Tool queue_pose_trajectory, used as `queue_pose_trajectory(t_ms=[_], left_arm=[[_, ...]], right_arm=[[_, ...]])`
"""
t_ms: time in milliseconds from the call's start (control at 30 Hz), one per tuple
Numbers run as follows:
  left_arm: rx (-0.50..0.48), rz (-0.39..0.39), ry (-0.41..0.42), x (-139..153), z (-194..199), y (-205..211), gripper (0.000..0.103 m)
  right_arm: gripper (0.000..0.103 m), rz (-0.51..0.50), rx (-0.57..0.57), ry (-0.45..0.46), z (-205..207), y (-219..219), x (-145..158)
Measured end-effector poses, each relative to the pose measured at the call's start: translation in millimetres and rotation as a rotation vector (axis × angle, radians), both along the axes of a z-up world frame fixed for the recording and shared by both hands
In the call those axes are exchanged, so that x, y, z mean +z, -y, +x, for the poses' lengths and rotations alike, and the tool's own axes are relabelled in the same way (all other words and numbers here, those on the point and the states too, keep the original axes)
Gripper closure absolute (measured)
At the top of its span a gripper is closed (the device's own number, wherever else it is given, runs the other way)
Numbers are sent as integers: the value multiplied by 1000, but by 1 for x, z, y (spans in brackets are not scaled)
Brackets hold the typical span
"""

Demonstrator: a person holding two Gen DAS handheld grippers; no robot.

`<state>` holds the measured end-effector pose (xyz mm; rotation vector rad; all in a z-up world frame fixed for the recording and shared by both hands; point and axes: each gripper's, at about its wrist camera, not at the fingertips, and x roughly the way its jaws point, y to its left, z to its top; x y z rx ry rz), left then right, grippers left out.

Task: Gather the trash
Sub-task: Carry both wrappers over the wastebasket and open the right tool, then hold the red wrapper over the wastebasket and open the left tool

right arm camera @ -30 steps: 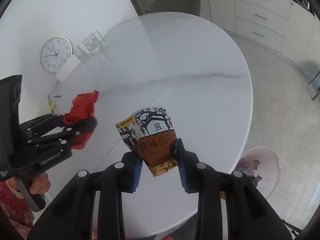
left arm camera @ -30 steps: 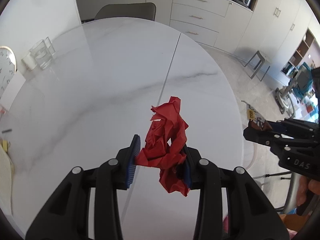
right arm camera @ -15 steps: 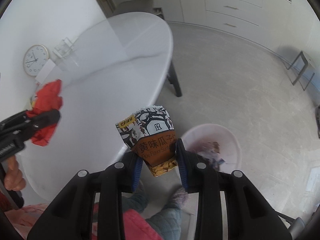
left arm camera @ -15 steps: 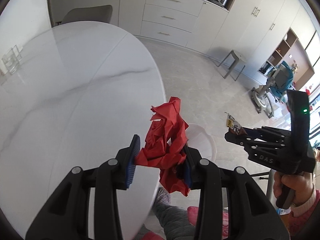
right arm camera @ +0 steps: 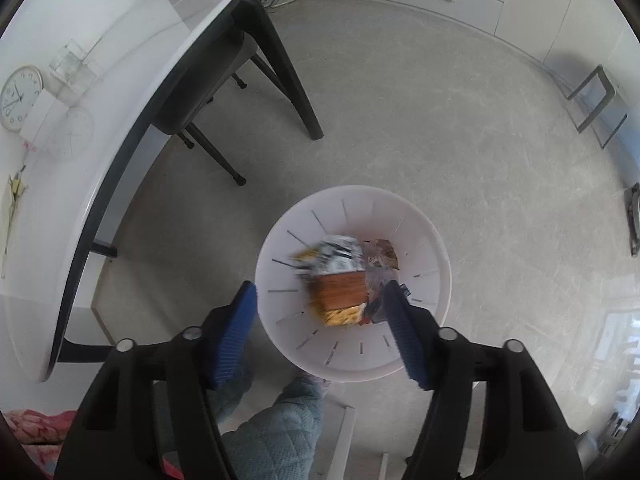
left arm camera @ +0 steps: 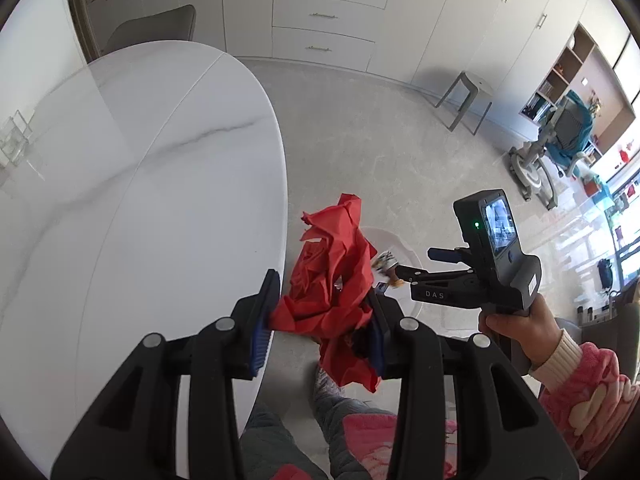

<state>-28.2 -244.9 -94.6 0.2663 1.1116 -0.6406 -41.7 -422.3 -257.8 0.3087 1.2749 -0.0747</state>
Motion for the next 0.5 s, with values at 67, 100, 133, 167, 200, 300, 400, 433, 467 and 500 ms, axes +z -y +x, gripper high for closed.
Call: queue_pose_trajectory(t_ms=[67,100,133,167,200,300,400,433,467,500], left_arm=[[-10,3,-7,-1,-2,5,65],[-18,5,-11,-4,-1,7,65],[-29,10,-16,-7,-2,12,65],[-37,14,-18,-9,-2,14,65],[-50,18,-20,-11,-1,19,65],[-96,30,-27,-22,-5,38,65],[-158,47,-43,-40,-9,66,65],[-172,51,-44,-45,-11,73,65],[-194,55,-49,-53,-12,84,65],[-210,57,-58,-60,-13,94,65]], right_arm=[[22,3,-24,13,-3,3,6],[18,1,-35,18,-5,5,10],[12,-12,-53,11,-8,5,17],[11,-28,-72,-1,-12,9,25],[11,-43,-91,-10,-17,12,30],[3,-33,-153,25,-34,20,65],[2,-48,-189,73,-53,27,95],[2,-65,-194,84,-60,29,107],[2,-86,-200,95,-65,32,116],[2,-105,-207,104,-69,36,122]])
